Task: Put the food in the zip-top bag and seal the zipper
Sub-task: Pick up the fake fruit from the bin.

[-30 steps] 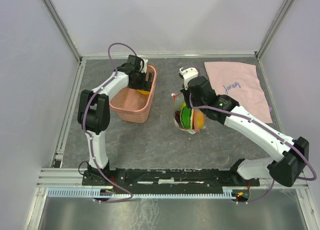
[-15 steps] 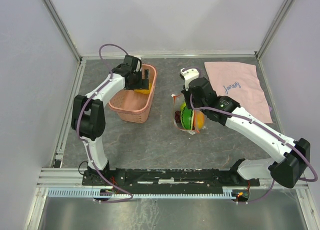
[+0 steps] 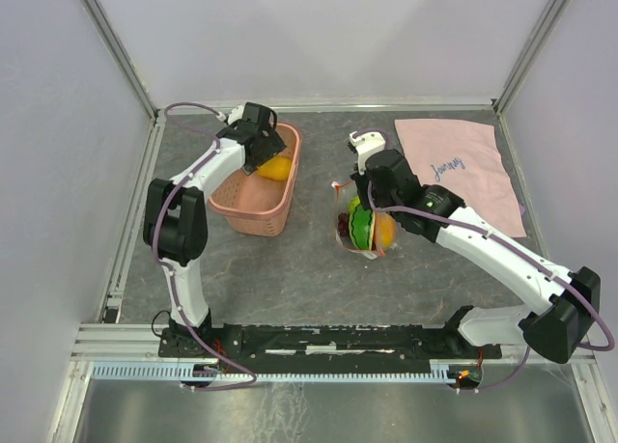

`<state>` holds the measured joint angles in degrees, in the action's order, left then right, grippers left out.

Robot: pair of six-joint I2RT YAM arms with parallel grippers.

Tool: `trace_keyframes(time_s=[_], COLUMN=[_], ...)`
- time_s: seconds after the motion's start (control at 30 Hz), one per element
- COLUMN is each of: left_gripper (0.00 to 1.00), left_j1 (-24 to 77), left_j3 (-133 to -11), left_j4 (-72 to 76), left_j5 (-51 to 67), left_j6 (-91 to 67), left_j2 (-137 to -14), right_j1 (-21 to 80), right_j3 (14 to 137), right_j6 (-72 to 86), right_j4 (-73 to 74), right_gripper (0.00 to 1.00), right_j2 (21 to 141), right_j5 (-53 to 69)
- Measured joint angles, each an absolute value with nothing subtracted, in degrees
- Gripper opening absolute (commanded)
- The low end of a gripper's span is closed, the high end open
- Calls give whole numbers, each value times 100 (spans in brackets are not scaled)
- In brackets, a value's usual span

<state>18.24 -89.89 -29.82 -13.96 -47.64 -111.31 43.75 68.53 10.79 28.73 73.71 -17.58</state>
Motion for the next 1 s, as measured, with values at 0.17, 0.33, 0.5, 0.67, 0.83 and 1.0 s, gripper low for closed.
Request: trace_keyframes(time_s=[0.17,0.33,0.5,0.67,0.83,1.0], left_gripper=[92,92,89,85,79,78], left_j1=[1914,1964,1975,1975,1975,1975], left_j3=[-9500,-9583,-9583,-9583,-9362,-8906], left_j4=[-3304,-3527,-3645,-3675,-3664,-3712], left_j5=[-1837,-2093,-2316,-2412,-2565,-2718], left_j6=[-5356,-5625,-5647,-5621,-5347,-4915], left_j2=[-11542,-11867,-12143,-12147,-12068,-11789], right_j1=[4375,4375,4375,4375,4375,4375], right_j3=[6851,6840,6785,6759,6755,6713], right_j6=[1068,1068,1070,1070,1079,1094], right_j4=[2873,2871,2858,2842,2832,2827], right_gripper=[1,1,1,1,1,1], right_j2=[7367,7367,7360,7354,7343,7269], right_j5=[-1756,-1756,-1756,-1756,-1754,-1754])
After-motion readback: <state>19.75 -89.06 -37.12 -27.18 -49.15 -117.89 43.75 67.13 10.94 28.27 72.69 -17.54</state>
